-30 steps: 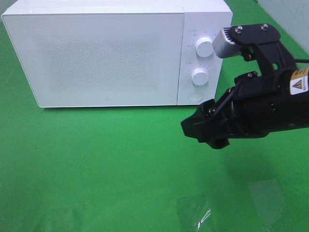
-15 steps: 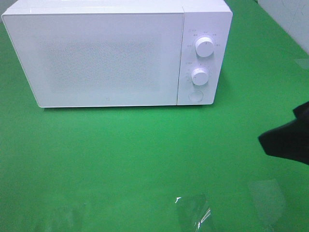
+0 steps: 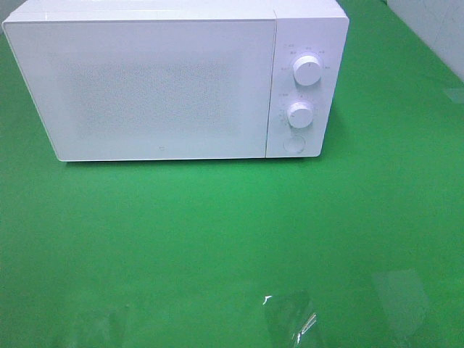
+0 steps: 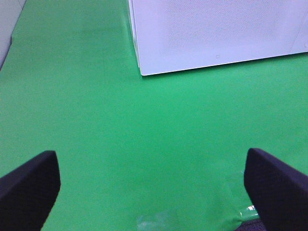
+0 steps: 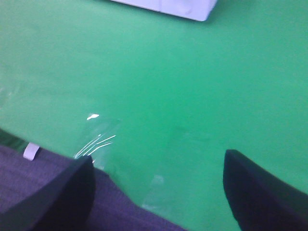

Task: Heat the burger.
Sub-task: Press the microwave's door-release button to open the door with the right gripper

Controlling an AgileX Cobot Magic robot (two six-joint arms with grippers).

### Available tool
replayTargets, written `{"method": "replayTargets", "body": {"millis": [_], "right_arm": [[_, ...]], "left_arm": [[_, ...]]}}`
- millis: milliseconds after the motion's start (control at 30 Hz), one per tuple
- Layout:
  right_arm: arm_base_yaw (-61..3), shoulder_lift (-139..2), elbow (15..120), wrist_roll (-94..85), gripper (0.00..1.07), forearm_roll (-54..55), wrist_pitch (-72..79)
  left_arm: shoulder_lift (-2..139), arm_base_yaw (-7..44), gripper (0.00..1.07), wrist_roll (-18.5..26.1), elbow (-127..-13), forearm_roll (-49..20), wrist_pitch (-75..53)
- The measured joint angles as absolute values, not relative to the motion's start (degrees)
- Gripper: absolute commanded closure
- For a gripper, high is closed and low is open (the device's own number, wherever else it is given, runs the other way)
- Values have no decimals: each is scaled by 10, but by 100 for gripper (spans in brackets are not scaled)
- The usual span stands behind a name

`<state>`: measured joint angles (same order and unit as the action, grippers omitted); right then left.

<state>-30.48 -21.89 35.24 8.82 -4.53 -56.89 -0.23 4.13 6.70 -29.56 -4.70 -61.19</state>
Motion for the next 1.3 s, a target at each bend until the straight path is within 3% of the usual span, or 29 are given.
{"method": "replayTargets", "body": {"millis": [167, 500, 1300], "right_arm": [[-191, -121, 340, 86, 36, -49, -572], [-68, 2, 301, 60, 37, -49, -571], [-56, 2, 282, 59, 37, -38, -557]], "left_arm": [[-2, 41, 10, 67, -296, -47, -612], [-2, 41, 10, 67, -296, -47, -612], [-2, 41, 10, 67, -296, -47, -612]]}}
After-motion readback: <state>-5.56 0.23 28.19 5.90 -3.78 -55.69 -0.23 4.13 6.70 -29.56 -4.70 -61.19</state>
